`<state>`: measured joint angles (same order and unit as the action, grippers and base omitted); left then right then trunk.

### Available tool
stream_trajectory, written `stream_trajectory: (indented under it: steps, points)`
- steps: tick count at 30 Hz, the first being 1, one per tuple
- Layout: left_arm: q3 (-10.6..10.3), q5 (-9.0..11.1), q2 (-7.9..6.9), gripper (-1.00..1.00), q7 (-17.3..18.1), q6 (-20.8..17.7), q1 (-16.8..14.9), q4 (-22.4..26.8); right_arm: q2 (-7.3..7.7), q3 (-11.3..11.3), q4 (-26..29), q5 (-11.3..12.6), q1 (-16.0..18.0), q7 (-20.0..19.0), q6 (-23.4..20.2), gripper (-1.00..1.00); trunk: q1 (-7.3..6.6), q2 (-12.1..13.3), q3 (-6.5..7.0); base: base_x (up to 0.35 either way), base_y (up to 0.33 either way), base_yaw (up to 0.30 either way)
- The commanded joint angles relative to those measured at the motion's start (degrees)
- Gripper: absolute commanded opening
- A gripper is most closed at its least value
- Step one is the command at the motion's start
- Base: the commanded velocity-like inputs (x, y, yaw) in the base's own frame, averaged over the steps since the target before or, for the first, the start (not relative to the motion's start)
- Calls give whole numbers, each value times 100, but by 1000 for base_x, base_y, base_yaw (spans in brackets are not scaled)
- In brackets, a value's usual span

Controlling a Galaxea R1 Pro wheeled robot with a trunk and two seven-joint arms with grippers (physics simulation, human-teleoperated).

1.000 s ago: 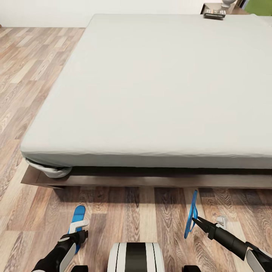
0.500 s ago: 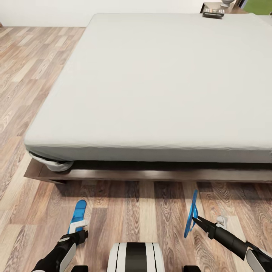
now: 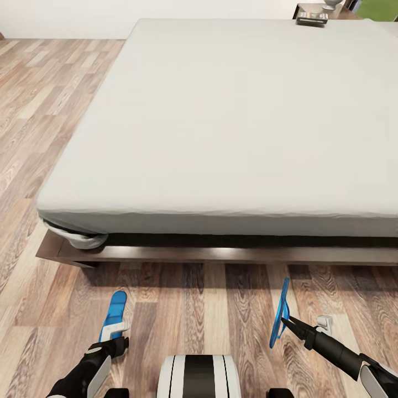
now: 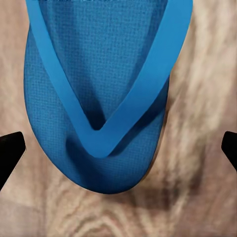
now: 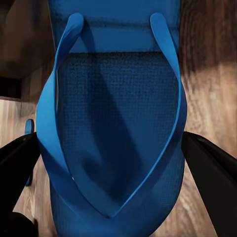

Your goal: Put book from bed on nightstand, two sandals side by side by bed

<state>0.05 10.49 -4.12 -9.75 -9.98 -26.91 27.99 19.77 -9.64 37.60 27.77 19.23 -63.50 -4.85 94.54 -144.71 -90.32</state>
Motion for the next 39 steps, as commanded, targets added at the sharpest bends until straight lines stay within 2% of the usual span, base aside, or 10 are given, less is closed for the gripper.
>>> stream_trajectory:
  steps: [1,11,16,18,22,27,31,36,37,39]
  points:
    - [-5,52,-1,100,-24,-30,1,13,1,-2,-3,35,2,-22,-51,-100,-3,0,19,0,0,0]
    - [-5,55,-1,100,-27,-31,1,13,1,-2,-6,35,2,-22,-51,-100,-29,14,241,0,0,0]
    - [3,64,-15,100,45,-29,1,35,1,-2,-7,35,2,-17,-48,-100,-29,14,241,0,0,0]
    - [21,66,-83,100,279,-38,1,46,1,-2,-7,35,2,-15,-47,-100,-29,14,241,0,0,0]
    - [174,67,-179,100,667,-55,1,94,1,-2,-7,35,2,-14,-49,-100,-29,14,241,0,0,0]
    - [421,63,-220,100,767,-82,1,303,1,-2,-7,35,2,-14,-51,-100,-29,14,241,0,0,0]
    - [495,73,-459,100,1002,-116,1,336,1,-2,-7,35,2,-14,-51,-100,-29,14,241,0,0,0]
    - [663,83,-990,100,2440,-531,1,339,1,-2,-7,35,2,-14,-51,-100,-29,14,241,0,0,0]
    - [710,84,-1038,100,2565,-573,1,339,1,-2,-7,35,2,-14,-51,-100,-29,14,241,0,0,0]
    - [1081,74,-1317,100,3144,-706,1,336,1,-2,-7,35,2,-12,-51,-100,-29,14,241,0,0,0]
